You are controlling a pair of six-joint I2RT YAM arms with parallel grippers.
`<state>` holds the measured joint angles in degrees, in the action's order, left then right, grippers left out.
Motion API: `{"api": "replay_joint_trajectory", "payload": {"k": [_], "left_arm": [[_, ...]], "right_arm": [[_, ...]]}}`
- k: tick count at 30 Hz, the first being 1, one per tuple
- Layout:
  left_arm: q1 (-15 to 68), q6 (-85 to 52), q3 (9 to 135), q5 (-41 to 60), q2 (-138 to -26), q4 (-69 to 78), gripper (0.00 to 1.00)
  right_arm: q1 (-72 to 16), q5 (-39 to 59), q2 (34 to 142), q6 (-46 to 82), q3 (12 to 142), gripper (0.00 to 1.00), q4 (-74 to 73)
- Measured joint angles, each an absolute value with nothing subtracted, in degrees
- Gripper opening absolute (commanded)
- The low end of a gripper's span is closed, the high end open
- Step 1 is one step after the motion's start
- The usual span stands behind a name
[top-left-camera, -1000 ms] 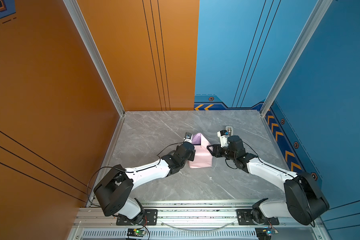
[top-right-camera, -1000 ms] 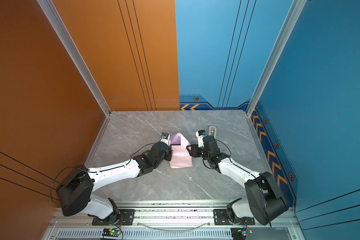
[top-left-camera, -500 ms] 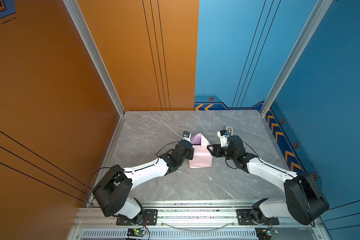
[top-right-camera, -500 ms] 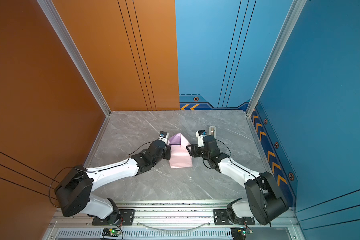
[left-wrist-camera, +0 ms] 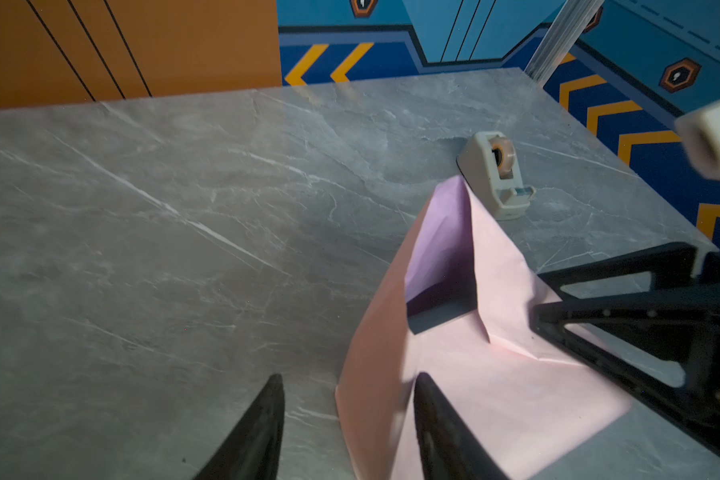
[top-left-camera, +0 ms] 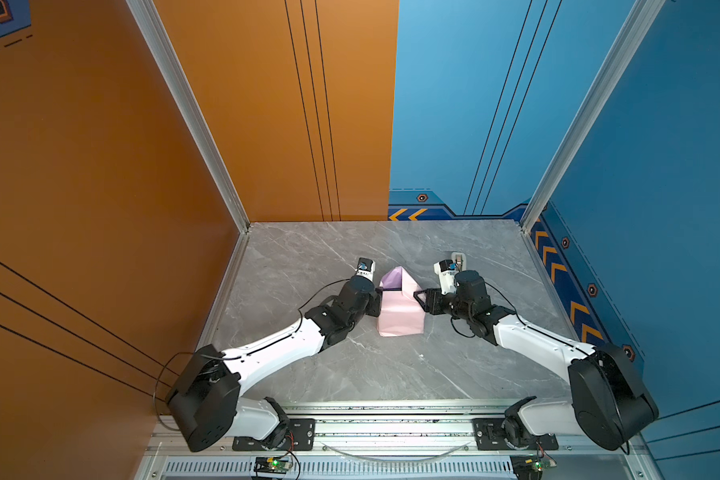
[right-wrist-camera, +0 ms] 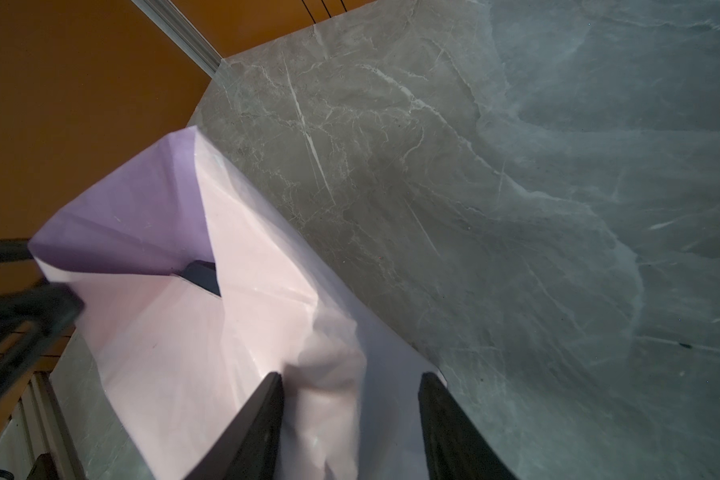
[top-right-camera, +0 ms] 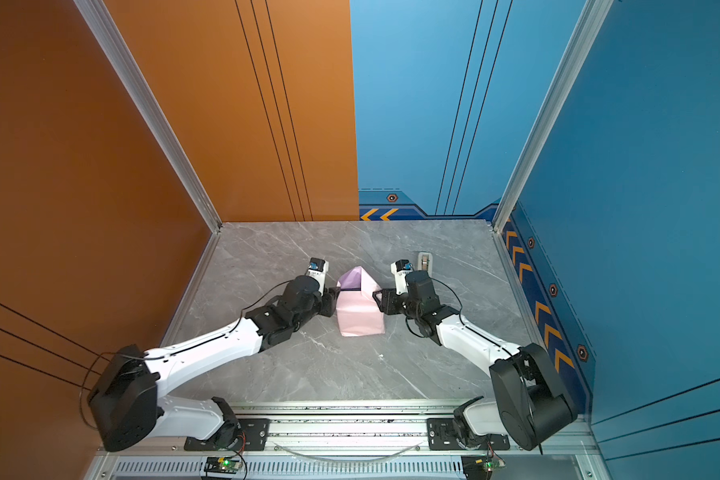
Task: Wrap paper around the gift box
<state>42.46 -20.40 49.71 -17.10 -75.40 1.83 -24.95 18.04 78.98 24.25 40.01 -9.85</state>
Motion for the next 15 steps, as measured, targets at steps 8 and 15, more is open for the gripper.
{"api": "replay_joint_trajectory", "payload": {"k": [8,15], "left_arm": [[33.4,-22.2,46.0,-17.3,-64.6,-0.2,0.57],[33.1,-24.8,43.8,-10.0,-73.4,2.6,0.53]], "right_arm": [[-24.7,18.5,78.8,24.3,39.9,0.54,-9.8],[-24.4,19.3,78.8,24.3,39.9,0.54,-9.6]]}}
